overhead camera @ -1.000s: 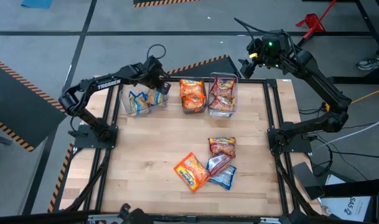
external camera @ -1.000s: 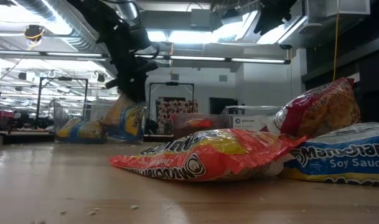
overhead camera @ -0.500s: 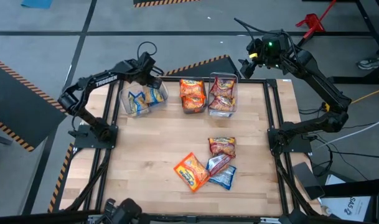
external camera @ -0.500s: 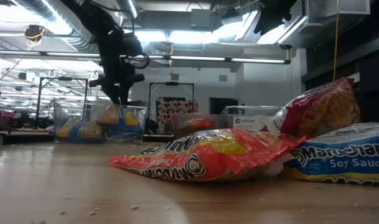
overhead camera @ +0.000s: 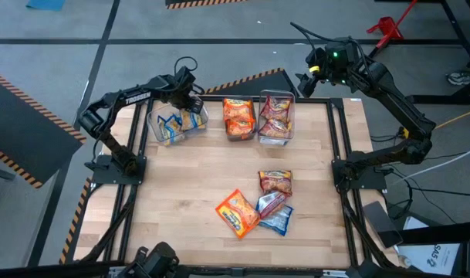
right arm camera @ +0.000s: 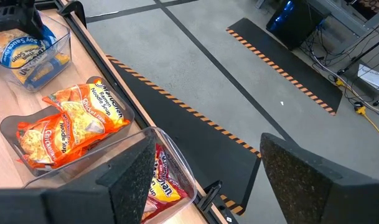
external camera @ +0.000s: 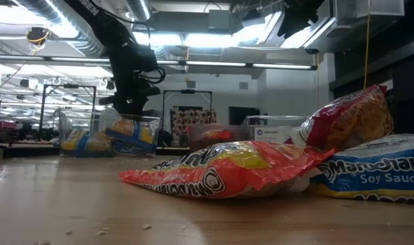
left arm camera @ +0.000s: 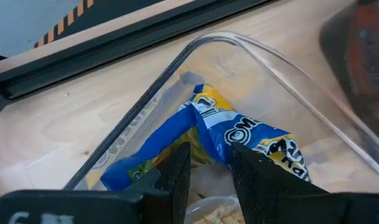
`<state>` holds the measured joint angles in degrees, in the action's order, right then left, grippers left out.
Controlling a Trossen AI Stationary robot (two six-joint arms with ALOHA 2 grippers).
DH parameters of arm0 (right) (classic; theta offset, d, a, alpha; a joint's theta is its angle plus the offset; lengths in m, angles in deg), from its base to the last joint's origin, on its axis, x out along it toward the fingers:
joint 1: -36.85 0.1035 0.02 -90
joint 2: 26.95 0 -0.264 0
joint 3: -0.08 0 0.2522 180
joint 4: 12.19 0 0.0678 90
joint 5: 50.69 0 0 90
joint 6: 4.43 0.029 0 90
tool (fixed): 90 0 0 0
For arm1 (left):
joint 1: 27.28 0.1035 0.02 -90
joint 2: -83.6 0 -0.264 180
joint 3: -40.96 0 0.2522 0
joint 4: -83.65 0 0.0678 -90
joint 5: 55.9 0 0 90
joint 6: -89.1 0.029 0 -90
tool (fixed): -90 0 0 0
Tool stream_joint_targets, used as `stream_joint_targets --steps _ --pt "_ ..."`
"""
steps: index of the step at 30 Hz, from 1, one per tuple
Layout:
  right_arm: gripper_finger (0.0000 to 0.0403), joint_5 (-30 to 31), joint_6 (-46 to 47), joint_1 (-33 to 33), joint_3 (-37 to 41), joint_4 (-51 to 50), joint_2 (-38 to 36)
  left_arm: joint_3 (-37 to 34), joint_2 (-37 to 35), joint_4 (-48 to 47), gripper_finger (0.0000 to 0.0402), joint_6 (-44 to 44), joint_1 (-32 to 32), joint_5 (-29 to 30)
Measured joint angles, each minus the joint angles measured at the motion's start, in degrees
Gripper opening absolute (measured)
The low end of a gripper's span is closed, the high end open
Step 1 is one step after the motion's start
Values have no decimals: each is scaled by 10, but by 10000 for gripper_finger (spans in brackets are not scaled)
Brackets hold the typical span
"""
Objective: Sort Maruchan noodles
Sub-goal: Put the blue noodle pack into the left transparent bin
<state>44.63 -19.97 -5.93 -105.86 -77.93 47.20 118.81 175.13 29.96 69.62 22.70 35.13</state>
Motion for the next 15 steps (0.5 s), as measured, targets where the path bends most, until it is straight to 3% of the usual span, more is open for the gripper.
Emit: stream_joint_targets --steps 10,15 --pt "278 0 0 0 0 0 0 68 -60 -33 108 -1 -1 26" --pt "278 -1 1 0 0 -2 0 64 -70 -71 104 35 -7 -31"
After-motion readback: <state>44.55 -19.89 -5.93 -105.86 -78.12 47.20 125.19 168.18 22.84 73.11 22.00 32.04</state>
